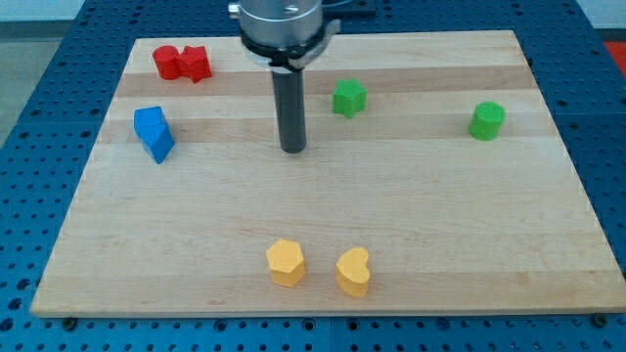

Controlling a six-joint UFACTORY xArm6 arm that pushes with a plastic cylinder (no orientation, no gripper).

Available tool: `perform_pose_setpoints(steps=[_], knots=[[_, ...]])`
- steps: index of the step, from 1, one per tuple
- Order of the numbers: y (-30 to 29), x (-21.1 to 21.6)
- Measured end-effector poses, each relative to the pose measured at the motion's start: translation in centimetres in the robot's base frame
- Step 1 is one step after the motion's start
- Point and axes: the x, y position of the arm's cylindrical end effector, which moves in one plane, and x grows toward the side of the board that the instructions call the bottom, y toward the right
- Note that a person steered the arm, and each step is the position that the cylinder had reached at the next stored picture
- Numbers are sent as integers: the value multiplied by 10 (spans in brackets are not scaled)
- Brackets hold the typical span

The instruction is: Place the green star diagonally bottom right to the red star

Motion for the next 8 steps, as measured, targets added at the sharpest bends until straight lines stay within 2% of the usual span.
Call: perform_pose_setpoints(steps=[1,2,3,6,7,8], knots=[[-2,-86],[3,-147],[11,-140],[142,-94],[167,-109],[143,-149]])
